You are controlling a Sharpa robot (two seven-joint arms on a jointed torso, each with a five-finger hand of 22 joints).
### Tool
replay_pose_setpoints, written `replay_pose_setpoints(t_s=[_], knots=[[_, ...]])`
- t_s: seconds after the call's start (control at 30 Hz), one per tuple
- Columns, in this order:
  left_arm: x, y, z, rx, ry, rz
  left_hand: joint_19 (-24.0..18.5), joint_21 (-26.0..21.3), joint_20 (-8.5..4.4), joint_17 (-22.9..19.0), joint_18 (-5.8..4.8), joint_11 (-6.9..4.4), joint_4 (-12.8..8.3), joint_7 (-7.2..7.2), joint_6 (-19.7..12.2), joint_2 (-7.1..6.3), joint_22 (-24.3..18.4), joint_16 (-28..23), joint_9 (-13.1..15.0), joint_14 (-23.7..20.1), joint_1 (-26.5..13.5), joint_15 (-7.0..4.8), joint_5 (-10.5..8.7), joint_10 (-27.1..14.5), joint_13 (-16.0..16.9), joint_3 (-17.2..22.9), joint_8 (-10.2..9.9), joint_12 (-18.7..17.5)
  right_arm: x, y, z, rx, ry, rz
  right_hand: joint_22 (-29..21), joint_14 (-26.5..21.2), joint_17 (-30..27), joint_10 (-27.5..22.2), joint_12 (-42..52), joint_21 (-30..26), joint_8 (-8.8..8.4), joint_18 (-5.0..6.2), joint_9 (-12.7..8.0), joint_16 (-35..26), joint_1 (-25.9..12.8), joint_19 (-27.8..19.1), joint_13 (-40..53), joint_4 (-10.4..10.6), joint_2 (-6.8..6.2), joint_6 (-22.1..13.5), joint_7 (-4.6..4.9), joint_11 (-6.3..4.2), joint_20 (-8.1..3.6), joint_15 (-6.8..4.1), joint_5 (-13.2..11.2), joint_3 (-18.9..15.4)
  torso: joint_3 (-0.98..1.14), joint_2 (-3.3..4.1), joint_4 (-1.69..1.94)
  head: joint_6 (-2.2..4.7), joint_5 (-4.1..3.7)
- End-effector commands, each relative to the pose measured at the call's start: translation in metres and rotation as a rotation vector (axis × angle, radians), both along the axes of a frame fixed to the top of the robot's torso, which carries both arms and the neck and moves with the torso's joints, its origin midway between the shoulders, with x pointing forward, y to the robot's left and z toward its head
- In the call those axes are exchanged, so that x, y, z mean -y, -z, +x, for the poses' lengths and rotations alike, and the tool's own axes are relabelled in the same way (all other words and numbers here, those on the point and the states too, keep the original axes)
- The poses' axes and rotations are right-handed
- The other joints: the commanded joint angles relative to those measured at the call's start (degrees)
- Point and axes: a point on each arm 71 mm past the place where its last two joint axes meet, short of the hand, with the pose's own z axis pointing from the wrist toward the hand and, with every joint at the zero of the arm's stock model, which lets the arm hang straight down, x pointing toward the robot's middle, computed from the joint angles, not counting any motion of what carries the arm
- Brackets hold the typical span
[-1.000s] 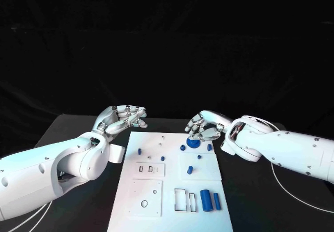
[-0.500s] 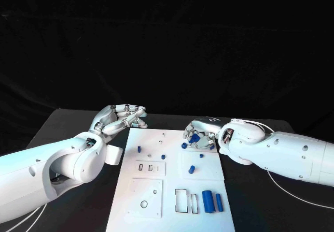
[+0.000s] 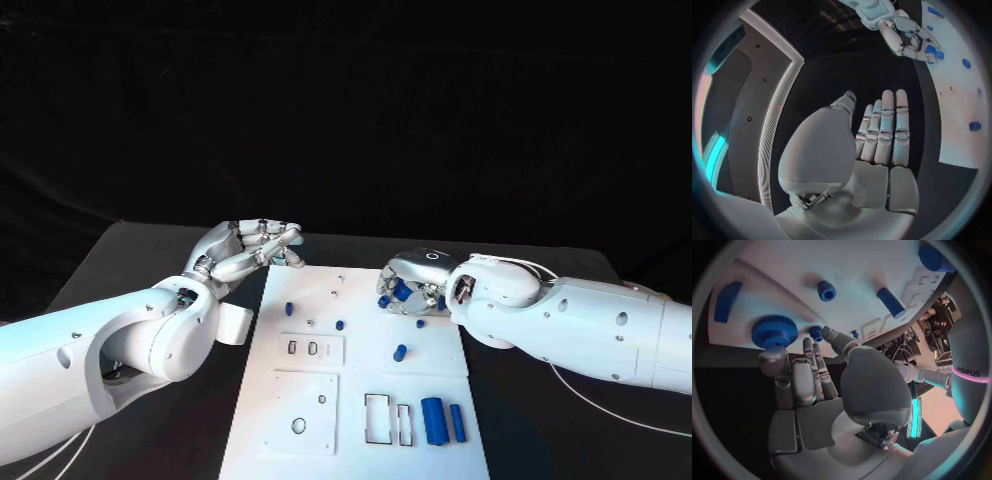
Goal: Assemble the parts on the task board
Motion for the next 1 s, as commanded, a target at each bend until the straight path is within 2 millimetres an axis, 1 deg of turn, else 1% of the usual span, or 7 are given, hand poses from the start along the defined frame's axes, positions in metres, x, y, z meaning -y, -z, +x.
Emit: replay_pose_setpoints(t_s=[0.03,0.37,0.57,0.6,0.63,0.8,1.0], knots=[[0.002,-0.001,-0.001,-0.004,0.022,-0.013,-0.31,0.32,0.01,0.11,0.11,0.1,0.01,0.08,-0.19,-0.15,0.09,0.16,-0.07,-0.38,-0.65,-0.07,-0.39,-0.37,-0.07,0.05,-0.21,-0.43,-0.001,0.002,0.001,0.016,0.002,-0.033,1.64,1.8,1.14,0.8,0.09,1.17,0.18,-1.05,0.23,1.07,0.58,0.75,0.19,0.27,0.39,0.7,-0.08,-0.22,0.06,0.41,0.03,0.86,-0.01,0.37,0.04,0.18,0.0],[0.002,-0.001,-0.001,-0.009,0.025,-0.013,-0.36,0.39,0.05,0.28,0.12,0.19,0.0,0.21,-0.35,-0.14,0.12,0.32,-0.11,-0.44,-0.79,-0.01,-0.39,-0.54,-0.08,0.01,-0.32,-0.6,-0.005,0.004,0.001,0.016,0.002,-0.035,4.8,2.01,3.2,2.34,0.17,3.43,0.71,-1.42,0.9,3.16,0.87,1.46,0.45,0.9,1.28,1.81,-0.58,-0.69,-0.15,0.1,-0.38,3.12,0.06,0.87,-0.04,0.36,0.16],[0.003,-0.001,-0.001,-0.012,0.027,-0.012,-0.39,0.46,0.08,0.45,0.12,0.29,-0.01,0.33,-0.51,-0.14,0.14,0.47,-0.15,-0.49,-0.91,0.04,-0.4,-0.69,-0.08,-0.04,-0.42,-0.75,-0.005,0.005,0.001,0.022,0.013,-0.031,6.95,2.15,4.4,4.25,0.4,4.9,1.52,-1.68,1.7,4.35,1.59,1.97,0.99,1.24,2.39,3.0,-1.18,-1.3,-0.49,-0.35,-2.05,5.22,0.0,1.08,0.05,0.38,0.12],[0.003,-0.001,-0.001,-0.012,0.027,-0.012,-0.41,0.48,0.09,0.5,0.12,0.32,-0.01,0.38,-0.57,-0.14,0.15,0.52,-0.17,-0.51,-0.95,0.07,-0.41,-0.74,-0.08,-0.06,-0.46,-0.8,-0.005,0.005,0.001,0.025,0.015,-0.028,8.73,2.26,4.95,5.07,0.62,6.0,2.01,-1.98,2.11,4.77,1.79,2.82,1.28,1.28,2.6,3.6,-1.48,-1.59,-0.65,-0.58,-2.11,5.53,0.0,1.12,0.07,0.41,0.12],[0.002,-0.001,0.0,-0.013,0.027,-0.012,-0.41,0.48,0.09,0.5,0.12,0.32,-0.01,0.38,-0.57,-0.14,0.15,0.52,-0.17,-0.51,-0.95,0.07,-0.41,-0.74,-0.08,-0.06,-0.46,-0.8,-0.005,0.005,0.001,0.031,0.017,-0.022,13.37,2.07,4.01,5.57,0.7,8.8,2.34,-2.85,2.47,4.42,1.83,5.3,1.51,1.37,2.67,3.88,-1.69,-1.78,-0.81,-0.77,-2.16,5.69,0.04,1.15,0.06,0.36,0.14],[0.002,0.0,0.0,-0.017,0.026,-0.01,-0.42,0.51,0.11,0.56,0.12,0.35,0.0,0.41,-0.62,-0.11,0.16,0.56,-0.18,-0.54,-1.0,0.09,-0.4,-0.79,-0.08,-0.08,-0.49,-0.84,-0.006,0.0,-0.001,0.073,0.019,0.021,14.42,2.02,4.0,6.69,0.57,9.63,3.5,-2.96,3.92,4.74,2.29,5.64,2.31,1.7,3.59,4.43,-2.21,-2.32,-1.3,-1.22,-2.8,6.76,0.01,1.18,0.09,0.29,0.26],[0.0,0.0,0.001,-0.021,0.022,-0.007,-0.44,0.55,0.13,0.66,0.12,0.41,-0.02,0.49,-0.73,-0.08,0.17,0.65,-0.2,-0.6,-1.03,0.13,-0.4,-0.9,-0.08,-0.09,-0.56,-0.94,-0.006,-0.007,-0.005,0.113,0.031,0.073,14.75,2.05,4.16,7.0,0.47,9.84,4.05,-3.0,4.58,4.94,2.46,5.66,2.6,1.72,3.77,4.67,-2.37,-2.46,-1.41,-1.33,-3.17,7.12,-0.02,1.21,0.0,0.73,0.3]])
